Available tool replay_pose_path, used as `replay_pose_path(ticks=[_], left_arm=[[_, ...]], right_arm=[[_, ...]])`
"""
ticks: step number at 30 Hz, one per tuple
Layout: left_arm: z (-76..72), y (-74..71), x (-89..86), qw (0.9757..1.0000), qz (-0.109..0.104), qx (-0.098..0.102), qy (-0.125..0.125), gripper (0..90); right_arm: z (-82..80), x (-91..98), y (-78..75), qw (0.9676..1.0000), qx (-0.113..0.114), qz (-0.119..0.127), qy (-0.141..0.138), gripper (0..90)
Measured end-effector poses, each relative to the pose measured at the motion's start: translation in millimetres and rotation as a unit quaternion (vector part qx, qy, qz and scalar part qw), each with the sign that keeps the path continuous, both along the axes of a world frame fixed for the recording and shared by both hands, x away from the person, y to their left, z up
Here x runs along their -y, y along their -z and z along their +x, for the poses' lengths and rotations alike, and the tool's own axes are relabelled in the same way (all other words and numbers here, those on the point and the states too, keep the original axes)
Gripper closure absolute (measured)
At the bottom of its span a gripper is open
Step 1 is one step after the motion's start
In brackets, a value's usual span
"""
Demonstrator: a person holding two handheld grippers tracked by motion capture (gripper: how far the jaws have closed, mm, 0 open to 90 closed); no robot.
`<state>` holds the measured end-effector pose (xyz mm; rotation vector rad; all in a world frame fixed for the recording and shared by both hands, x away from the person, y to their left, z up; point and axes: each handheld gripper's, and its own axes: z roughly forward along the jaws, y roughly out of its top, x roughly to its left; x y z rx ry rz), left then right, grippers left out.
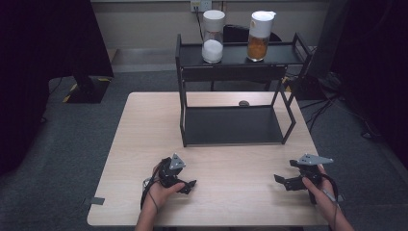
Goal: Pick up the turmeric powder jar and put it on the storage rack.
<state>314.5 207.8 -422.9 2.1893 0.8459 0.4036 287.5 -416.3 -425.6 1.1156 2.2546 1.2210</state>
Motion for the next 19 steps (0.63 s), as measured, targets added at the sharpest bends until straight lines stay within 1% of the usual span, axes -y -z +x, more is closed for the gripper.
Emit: replay_pose_path(ticks=[2, 5, 8, 11, 17, 19], left_arm=[[0.0, 0.1, 0.0, 1.0000, 0.000, 0.000, 0.000, 0.0], [-0.1, 0.0, 0.0, 1.0000, 0.000, 0.000, 0.000, 0.0], [0.0, 0.0, 0.0, 1.0000, 0.000, 0.000, 0.000, 0.0], [0.0, 0.0, 0.0, 1.0000, 0.000, 0.000, 0.000, 0.0], [0.0, -0.1, 0.1, 1.0000, 0.000, 0.000, 0.000, 0.0], [-0.2, -0.4, 0.1, 1.0000, 0.001, -0.001, -0.001, 0.0]], right_arm=[[-2.0, 1.6, 0.5, 1.0000, 0.001, -0.005, 0.002, 1.5], [-4.8, 5.5, 1.2, 1.0000, -0.001, -0.005, 0.005, 1.5], [-6.1, 9.1, 0.9, 0.9999, -0.003, -0.011, 0.000, 1.5], [-7.9, 10.0, -0.8, 0.9996, -0.005, -0.028, -0.004, 1.4], [-7.9, 11.8, -2.4, 0.9991, -0.014, -0.039, -0.013, 1.5], [-7.1, 8.6, -5.6, 0.9988, -0.015, -0.045, -0.008, 1.5]])
